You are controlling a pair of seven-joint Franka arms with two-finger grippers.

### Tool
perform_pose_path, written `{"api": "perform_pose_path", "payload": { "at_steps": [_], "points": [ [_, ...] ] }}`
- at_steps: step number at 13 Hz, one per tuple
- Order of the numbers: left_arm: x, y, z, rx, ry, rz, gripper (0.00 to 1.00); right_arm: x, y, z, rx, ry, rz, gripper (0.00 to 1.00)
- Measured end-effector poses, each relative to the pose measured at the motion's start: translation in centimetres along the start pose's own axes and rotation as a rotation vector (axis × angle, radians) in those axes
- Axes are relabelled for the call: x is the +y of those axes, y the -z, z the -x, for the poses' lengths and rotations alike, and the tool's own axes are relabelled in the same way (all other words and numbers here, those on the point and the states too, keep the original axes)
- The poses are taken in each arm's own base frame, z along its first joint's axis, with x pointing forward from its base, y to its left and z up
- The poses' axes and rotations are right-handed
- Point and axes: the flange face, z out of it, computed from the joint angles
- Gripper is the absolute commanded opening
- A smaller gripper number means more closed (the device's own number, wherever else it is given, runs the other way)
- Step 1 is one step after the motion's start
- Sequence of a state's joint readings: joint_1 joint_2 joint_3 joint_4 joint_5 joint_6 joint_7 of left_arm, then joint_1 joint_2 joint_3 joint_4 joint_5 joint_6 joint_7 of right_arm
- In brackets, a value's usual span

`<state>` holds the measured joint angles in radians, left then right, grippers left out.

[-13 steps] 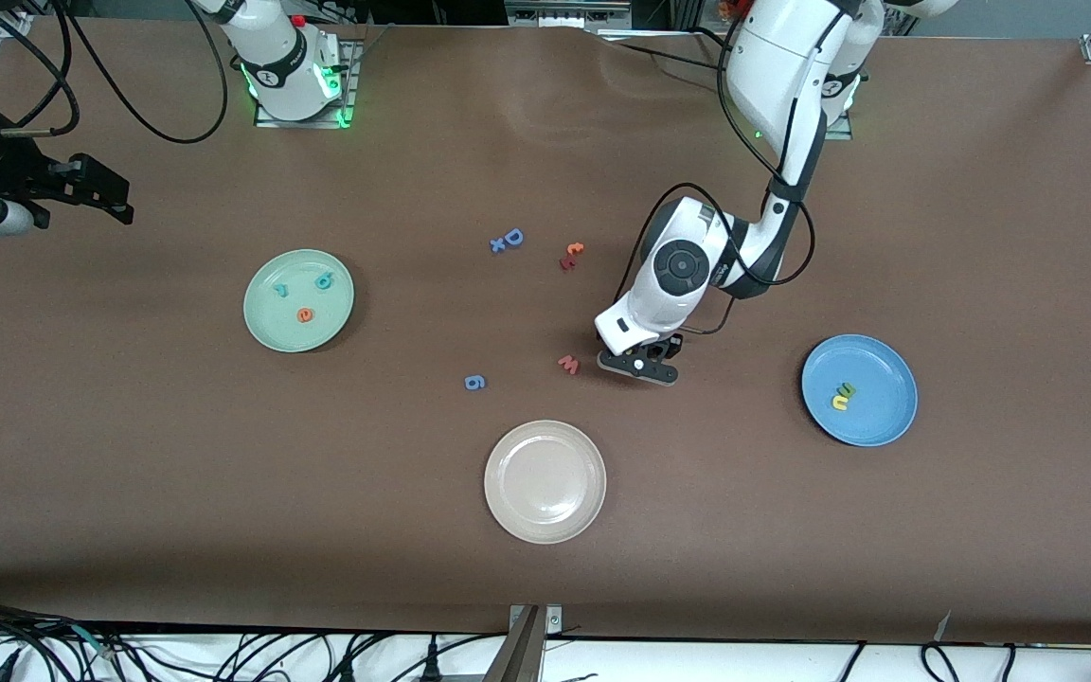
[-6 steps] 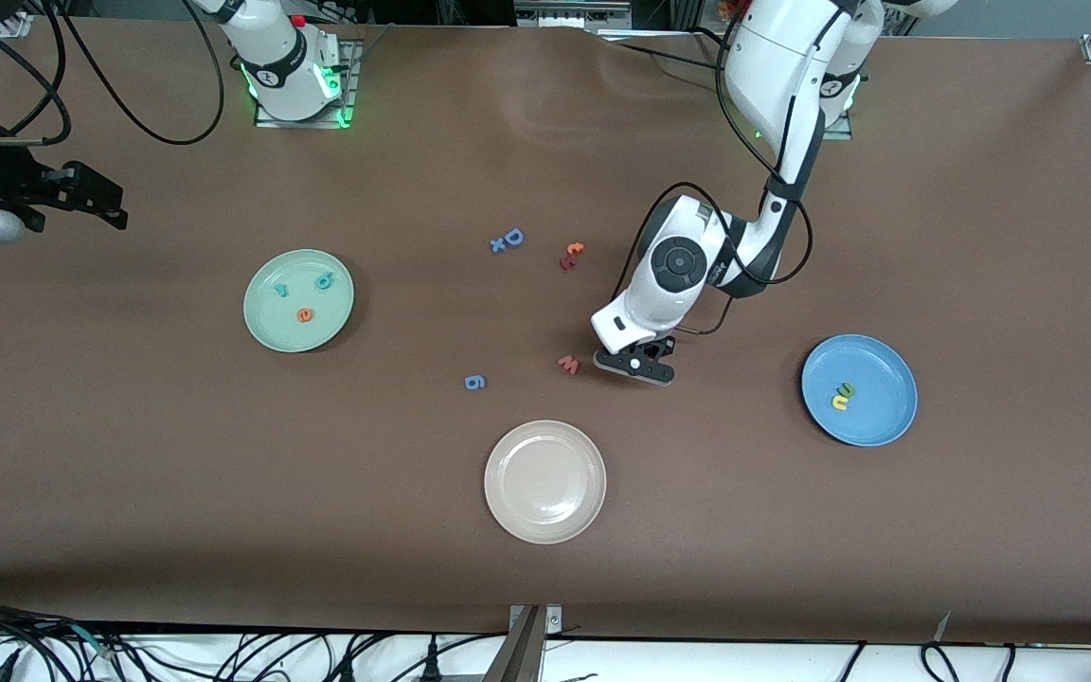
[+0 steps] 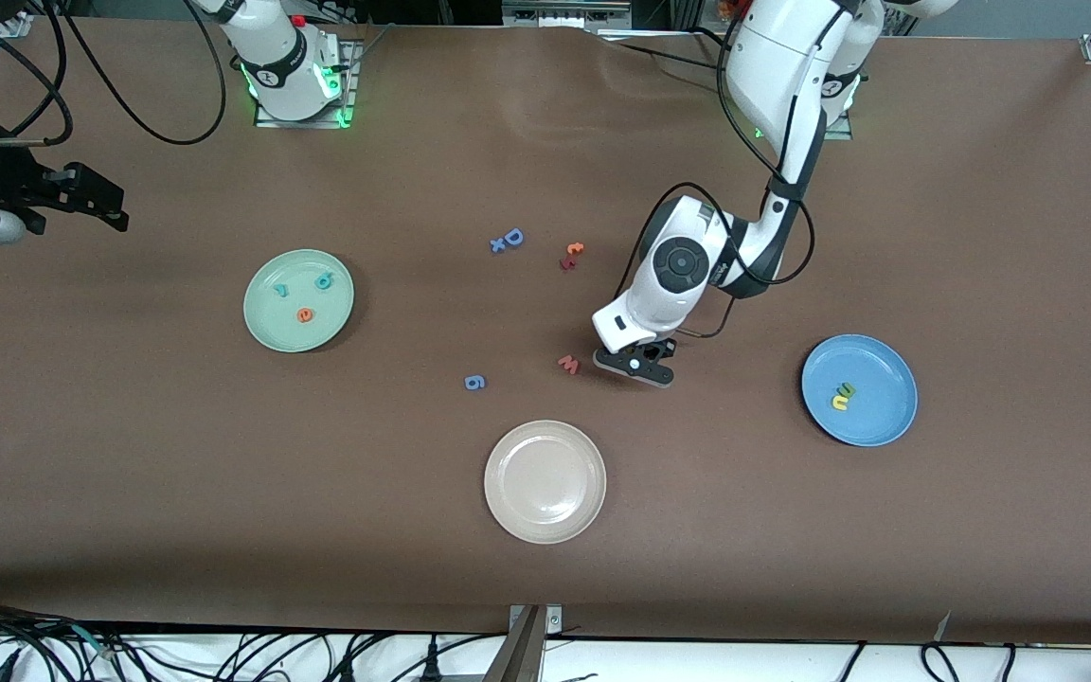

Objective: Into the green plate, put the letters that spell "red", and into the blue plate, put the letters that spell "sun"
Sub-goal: 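Lower the left gripper and grasp the yellow s, then carry the yellow s to the blue plate and open the left gripper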

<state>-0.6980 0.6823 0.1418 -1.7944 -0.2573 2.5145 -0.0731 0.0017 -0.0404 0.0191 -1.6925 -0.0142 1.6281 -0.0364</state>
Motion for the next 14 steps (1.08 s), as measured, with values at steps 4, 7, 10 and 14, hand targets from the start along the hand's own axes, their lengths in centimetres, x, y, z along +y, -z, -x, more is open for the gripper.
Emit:
{"api": "perform_pose_path", "payload": {
  "at_steps": [4,7,10,14],
  "points": [
    [-9.2,2.4,-2.0,0.013,-0.132,-0.045,0.05,-0.1,0.0,0.0,0.000,0.001,0.000,1.00],
    [-17.3,4.3,-2.3,-0.010,-0.234,-0.079,0.05,-0.1,0.0,0.0,0.000,0.002,0.000,1.00],
    [-24.7,5.2,-1.6,-0.025,-0.306,-0.092,0.05,-0.1,0.0,0.0,0.001,0.002,0.000,1.00],
    [-32.9,5.8,0.0,-0.035,-0.374,-0.093,0.06,-0.1,0.0,0.0,0.001,0.002,0.000,1.00]
  ]
}}
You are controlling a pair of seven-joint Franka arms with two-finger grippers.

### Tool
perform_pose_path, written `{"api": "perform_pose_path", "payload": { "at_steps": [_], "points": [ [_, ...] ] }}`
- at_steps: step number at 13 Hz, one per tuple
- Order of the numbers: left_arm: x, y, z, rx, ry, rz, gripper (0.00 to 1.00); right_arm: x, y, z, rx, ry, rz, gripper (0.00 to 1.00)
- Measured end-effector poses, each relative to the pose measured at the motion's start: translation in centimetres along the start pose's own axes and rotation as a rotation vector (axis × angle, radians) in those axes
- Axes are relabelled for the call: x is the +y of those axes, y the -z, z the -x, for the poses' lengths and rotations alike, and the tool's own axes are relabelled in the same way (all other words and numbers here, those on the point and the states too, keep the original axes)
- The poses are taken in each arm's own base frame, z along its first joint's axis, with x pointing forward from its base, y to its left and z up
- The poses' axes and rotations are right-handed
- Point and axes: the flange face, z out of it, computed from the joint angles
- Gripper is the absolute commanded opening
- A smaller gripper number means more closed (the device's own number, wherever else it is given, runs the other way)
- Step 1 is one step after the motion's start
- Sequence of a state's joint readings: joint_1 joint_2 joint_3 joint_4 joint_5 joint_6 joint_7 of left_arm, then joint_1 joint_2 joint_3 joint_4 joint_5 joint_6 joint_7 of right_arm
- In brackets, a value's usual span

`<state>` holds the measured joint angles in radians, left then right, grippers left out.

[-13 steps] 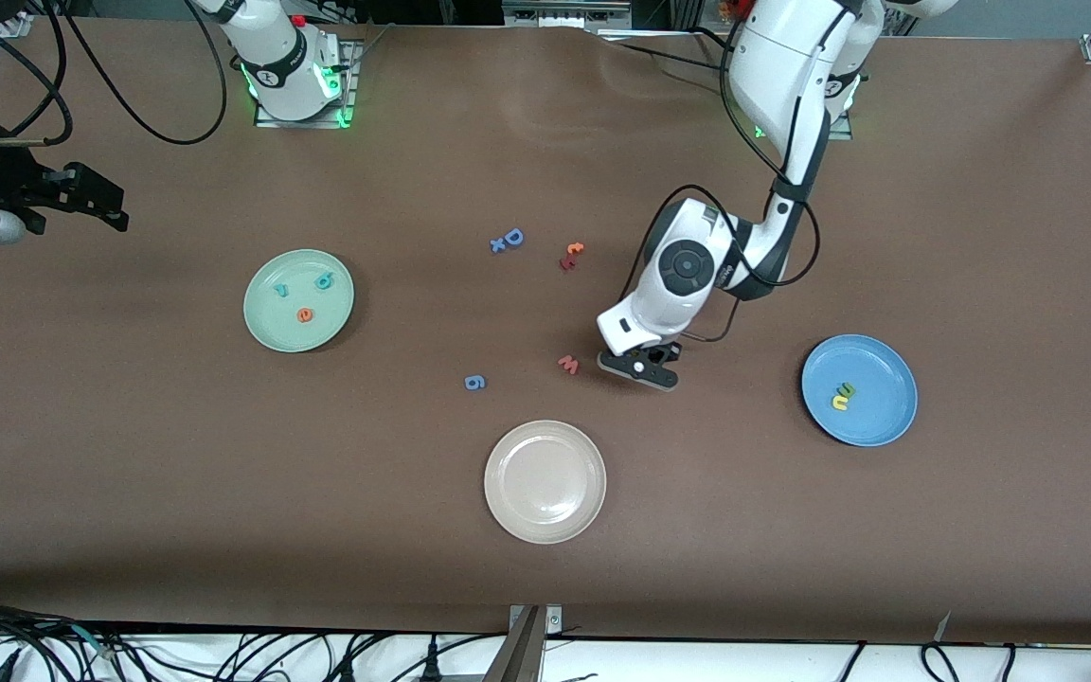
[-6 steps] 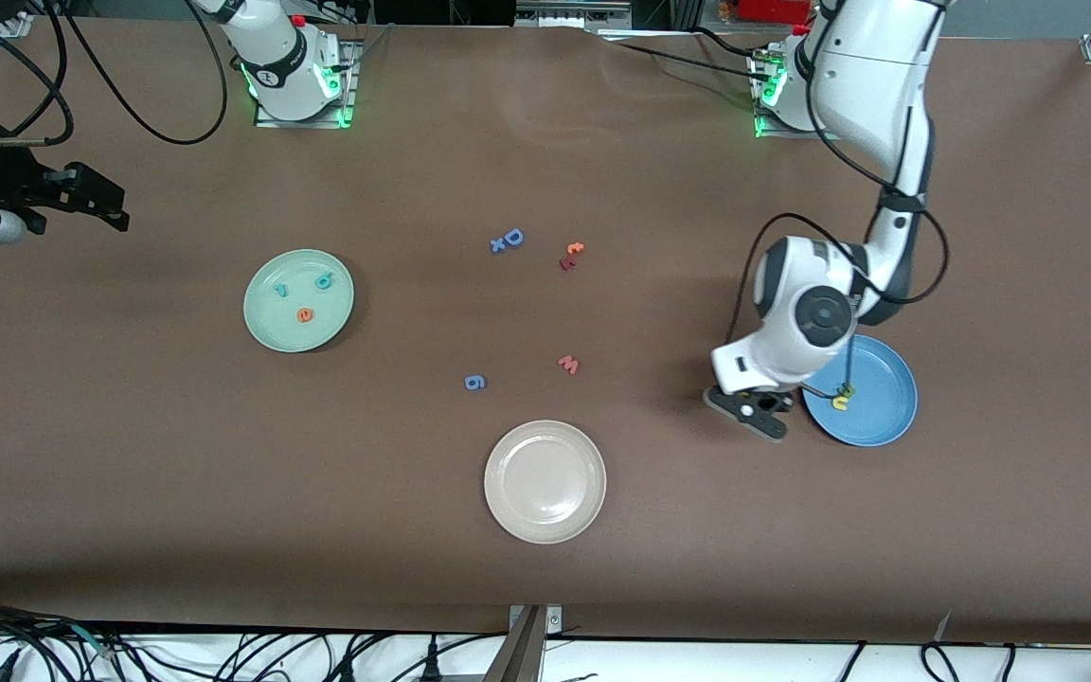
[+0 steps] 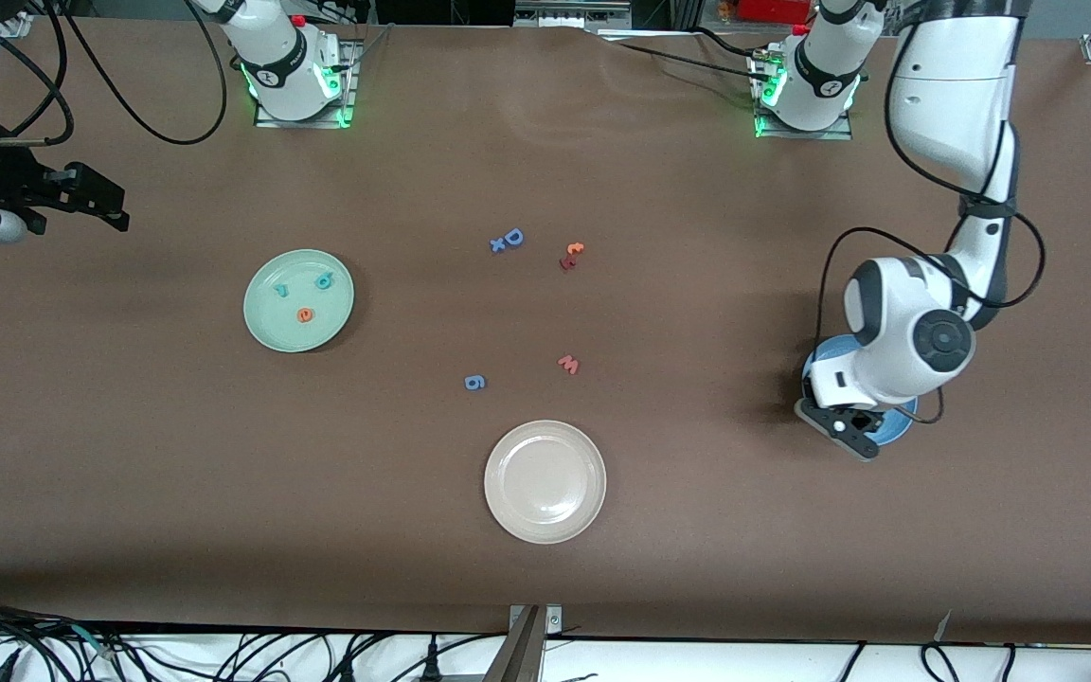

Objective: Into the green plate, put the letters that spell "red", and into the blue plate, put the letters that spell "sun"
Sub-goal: 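Carry the yellow s to the blue plate and open the left gripper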

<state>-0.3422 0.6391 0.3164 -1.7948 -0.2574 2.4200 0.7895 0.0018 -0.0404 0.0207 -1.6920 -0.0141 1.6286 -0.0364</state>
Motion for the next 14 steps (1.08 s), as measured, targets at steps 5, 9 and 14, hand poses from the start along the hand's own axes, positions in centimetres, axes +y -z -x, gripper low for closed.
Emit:
{"api": "perform_pose_path", "payload": {
  "at_steps": [5,9,14],
  "points": [
    [-2.5,-0.5,2.4,-0.013,-0.035,0.011,0.45,0.0,0.0,0.0,0.000,0.000,0.000,1.00],
    [-2.4,-1.5,2.8,-0.029,-0.036,0.021,1.00,0.0,0.0,0.0,0.000,0.000,0.000,1.00],
    [-1.7,3.7,1.5,-0.012,0.087,0.066,1.00,0.0,0.0,0.0,0.000,0.000,0.000,1.00]
  ]
}}
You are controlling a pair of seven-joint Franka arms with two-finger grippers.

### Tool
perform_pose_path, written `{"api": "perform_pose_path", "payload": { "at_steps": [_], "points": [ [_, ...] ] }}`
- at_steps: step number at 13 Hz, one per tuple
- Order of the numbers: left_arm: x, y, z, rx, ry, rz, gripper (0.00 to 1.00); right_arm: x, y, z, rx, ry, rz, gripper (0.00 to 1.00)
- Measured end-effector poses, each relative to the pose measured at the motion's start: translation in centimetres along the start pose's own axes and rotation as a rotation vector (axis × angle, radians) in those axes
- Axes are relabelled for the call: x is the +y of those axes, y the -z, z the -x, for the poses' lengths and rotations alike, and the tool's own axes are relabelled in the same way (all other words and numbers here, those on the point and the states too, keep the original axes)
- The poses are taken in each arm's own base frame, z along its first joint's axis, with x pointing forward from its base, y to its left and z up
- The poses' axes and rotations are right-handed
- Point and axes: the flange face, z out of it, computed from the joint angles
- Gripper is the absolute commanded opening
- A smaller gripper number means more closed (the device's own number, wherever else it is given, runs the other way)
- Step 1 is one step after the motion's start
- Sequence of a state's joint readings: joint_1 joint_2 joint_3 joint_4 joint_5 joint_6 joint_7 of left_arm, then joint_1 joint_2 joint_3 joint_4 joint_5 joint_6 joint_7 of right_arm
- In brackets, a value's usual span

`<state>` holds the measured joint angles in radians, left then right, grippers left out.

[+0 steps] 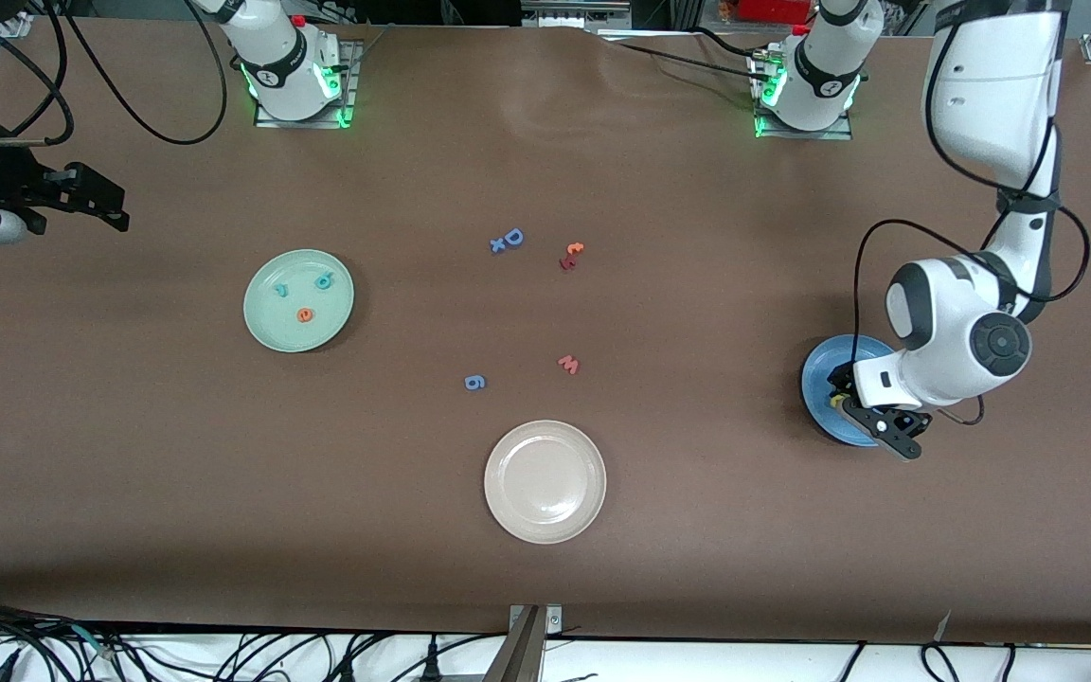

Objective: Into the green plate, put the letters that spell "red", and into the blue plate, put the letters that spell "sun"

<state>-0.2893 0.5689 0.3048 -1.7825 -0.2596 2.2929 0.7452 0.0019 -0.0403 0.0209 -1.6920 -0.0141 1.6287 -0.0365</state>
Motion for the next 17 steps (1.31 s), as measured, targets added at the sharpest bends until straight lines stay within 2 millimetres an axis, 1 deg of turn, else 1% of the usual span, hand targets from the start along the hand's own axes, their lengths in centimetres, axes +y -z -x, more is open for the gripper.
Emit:
{"api": "perform_pose_path", "payload": {
  "at_steps": [3,5,7,8,9,11,13,14,17],
  "points": [
    [3.8,8.5,-0.6,-0.005,0.211,0.101,1.00,0.0,0.0,0.0,0.000,0.000,0.000,1.00],
    [6.3,13.9,-0.1,-0.006,0.314,0.147,1.00,0.0,0.0,0.0,0.000,0.000,0.000,1.00],
    [7.2,19.2,1.1,0.016,0.329,0.119,1.00,0.0,0.0,0.0,0.000,0.000,0.000,1.00],
    [7.8,21.5,1.7,0.032,0.317,0.093,1.00,0.0,0.0,0.0,0.000,0.000,0.000,1.00],
    [8.5,23.3,2.2,0.045,0.317,0.067,1.00,0.0,0.0,0.0,0.000,0.000,0.000,1.00],
    [10.2,25.9,2.8,0.071,0.372,0.039,1.00,0.0,0.0,0.0,0.000,0.000,0.000,1.00],
    [11.3,27.7,3.2,0.099,0.417,0.036,1.00,0.0,0.0,0.0,0.000,0.000,0.000,1.00],
    [11.5,28.4,3.4,0.111,0.432,0.034,1.00,0.0,0.0,0.0,0.000,0.000,0.000,1.00],
    [10.5,30.3,4.6,0.129,0.455,-0.041,1.00,0.0,0.0,0.0,0.000,0.000,0.000,1.00]
  ]
}}
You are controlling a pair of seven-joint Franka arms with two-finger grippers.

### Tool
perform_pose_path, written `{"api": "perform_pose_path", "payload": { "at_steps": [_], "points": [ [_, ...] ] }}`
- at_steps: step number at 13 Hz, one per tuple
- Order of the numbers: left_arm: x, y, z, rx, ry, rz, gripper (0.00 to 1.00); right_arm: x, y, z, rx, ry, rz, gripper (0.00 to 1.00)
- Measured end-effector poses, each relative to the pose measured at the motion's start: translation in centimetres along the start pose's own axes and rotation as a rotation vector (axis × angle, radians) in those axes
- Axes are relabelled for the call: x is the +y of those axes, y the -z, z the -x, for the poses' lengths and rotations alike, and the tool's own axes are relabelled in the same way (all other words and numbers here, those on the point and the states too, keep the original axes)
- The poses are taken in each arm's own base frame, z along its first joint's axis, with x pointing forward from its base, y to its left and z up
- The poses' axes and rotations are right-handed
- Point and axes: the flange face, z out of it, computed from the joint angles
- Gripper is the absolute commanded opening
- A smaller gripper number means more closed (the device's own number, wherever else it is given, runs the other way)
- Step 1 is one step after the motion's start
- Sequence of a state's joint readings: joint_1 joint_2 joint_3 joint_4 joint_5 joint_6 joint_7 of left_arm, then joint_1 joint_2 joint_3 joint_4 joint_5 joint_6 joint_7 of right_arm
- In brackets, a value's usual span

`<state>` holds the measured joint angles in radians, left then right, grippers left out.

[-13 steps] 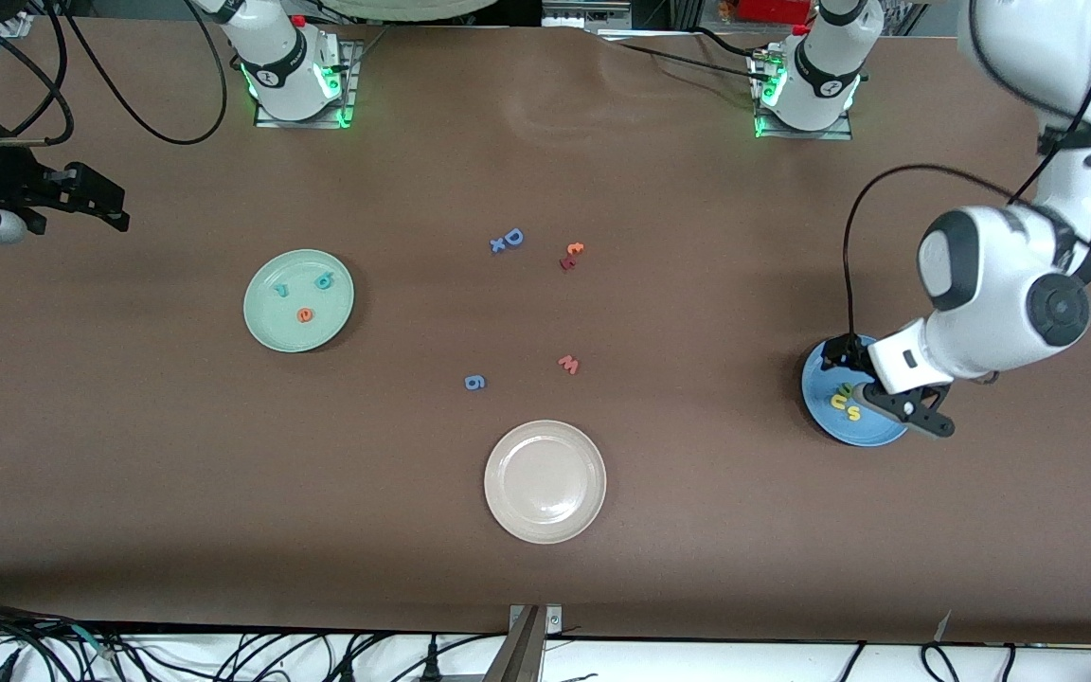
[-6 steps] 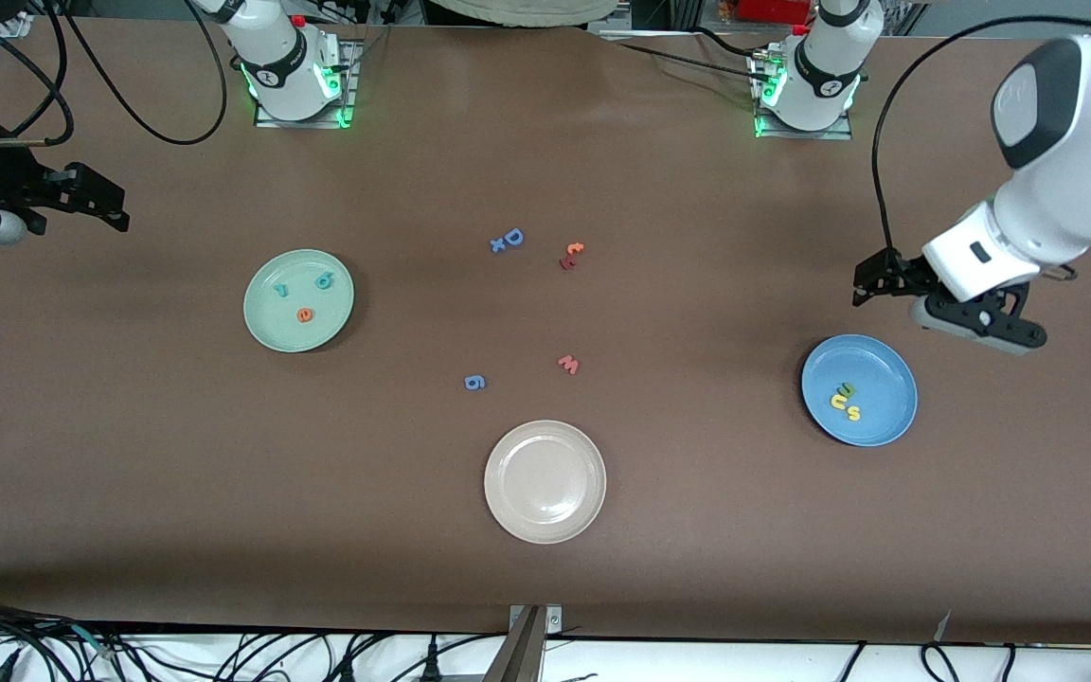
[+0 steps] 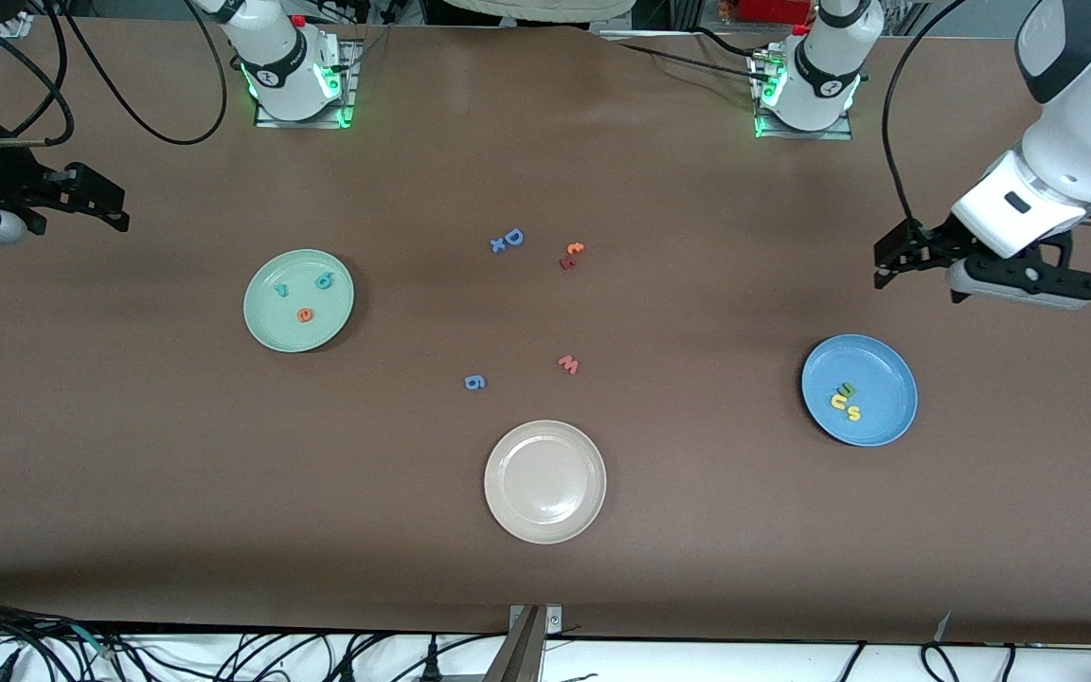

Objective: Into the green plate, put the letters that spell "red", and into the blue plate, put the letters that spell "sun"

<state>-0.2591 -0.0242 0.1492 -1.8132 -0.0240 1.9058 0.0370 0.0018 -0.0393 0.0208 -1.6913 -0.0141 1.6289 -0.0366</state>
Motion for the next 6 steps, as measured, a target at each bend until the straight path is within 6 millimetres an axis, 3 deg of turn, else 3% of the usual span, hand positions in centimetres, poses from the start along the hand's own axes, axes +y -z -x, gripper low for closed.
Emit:
{"api": "perform_pose_path", "payload": {
  "at_steps": [3,6],
  "points": [
    [-0.2,1.9,0.6,0.025,0.036,-0.003,1.00,0.0,0.0,0.0,0.000,0.000,0.000,1.00],
    [-0.8,2.6,0.7,0.028,0.056,-0.005,1.00,0.0,0.0,0.0,0.000,-0.001,0.000,1.00]
  ]
}}
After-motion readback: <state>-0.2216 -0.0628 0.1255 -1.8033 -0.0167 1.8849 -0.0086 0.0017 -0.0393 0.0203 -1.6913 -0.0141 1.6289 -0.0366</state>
